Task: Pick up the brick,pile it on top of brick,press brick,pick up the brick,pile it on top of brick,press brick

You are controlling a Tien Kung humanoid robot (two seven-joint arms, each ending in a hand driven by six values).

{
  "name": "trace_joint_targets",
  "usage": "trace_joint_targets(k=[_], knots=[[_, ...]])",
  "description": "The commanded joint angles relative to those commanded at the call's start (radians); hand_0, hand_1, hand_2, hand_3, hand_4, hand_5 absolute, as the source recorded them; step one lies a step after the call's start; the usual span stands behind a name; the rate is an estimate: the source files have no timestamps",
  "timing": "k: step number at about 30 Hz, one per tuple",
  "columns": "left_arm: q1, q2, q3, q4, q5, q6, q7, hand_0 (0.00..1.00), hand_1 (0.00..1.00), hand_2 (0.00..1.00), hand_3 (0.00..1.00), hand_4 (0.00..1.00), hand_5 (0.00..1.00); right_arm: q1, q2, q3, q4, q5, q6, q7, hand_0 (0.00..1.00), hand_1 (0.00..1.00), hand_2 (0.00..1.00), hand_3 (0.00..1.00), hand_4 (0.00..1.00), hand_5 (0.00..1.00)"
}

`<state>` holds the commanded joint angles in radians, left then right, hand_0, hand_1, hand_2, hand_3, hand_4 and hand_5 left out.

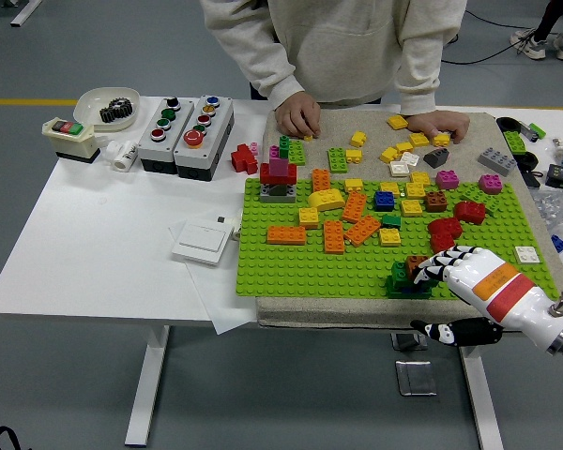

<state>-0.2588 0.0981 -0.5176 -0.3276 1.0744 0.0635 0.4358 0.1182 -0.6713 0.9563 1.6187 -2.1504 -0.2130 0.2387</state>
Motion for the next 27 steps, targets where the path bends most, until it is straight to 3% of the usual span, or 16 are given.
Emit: trace_joint_targets(k=[12,27], knots=[[0.000,0.000,-0.001,0.001,0.001,-0.001,0.000,0.653,0.704,0.724,0.587,0.662,0.664,0.008,-0.005,0.021,0.031,0.007,-0.007,0.001,0.691,0.659,0.706,0.588,0.793,0.560],[-0.001,0.000,0.001,0.000,-0.001,0.001,0.000,0.652,0.705,0.725,0.587,0.662,0.663,0.050,0.010,-0.029,-0.029,0.015,-0.003,-0.003,0.691,0.662,0.707,0.588,0.794,0.559]])
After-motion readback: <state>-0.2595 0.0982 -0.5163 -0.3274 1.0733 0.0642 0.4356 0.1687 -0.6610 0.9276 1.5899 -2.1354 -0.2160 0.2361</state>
